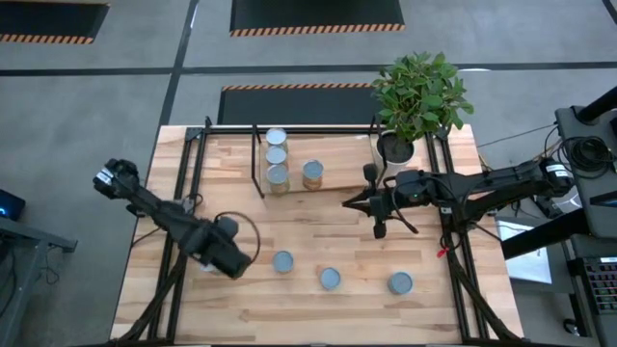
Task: Pick and place cans onto a shelf
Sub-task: Put the canned corn on the shelf
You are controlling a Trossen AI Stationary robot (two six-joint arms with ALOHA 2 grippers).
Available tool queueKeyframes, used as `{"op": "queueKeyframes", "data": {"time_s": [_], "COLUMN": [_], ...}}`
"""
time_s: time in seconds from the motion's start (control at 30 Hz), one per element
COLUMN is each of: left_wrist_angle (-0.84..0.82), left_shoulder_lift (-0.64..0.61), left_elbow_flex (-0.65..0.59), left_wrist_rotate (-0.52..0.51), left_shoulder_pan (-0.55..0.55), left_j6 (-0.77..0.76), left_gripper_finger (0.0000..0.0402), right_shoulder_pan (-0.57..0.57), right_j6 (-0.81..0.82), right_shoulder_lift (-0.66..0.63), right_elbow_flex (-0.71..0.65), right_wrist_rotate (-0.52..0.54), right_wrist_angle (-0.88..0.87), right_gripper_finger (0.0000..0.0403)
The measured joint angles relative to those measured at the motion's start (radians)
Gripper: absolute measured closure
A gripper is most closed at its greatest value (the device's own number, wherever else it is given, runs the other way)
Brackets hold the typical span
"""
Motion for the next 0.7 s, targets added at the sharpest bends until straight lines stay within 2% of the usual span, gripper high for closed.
{"op": "queueKeyframes", "data": {"time_s": [0.17,0.3,0.7], "left_wrist_angle": [0.008,0.007,0.005], "left_shoulder_lift": [-0.001,-0.027,-0.030], "left_elbow_flex": [-0.058,-0.083,-0.129], "left_wrist_rotate": [0.020,0.027,0.026], "left_shoulder_pan": [-0.105,-0.142,-0.153], "left_j6": [-0.231,-0.343,-0.458], "left_gripper_finger": [0.0396,0.0357,0.0129], "right_shoulder_pan": [0.000,0.000,0.000], "right_j6": [-0.008,-0.023,-0.040], "right_shoulder_lift": [0.000,0.000,0.000], "right_elbow_flex": [0.000,0.000,0.000], "right_wrist_rotate": [-0.001,-0.005,-0.006], "right_wrist_angle": [-0.001,0.005,0.022], "right_gripper_finger": [0.0394,0.0394,0.0394]}}
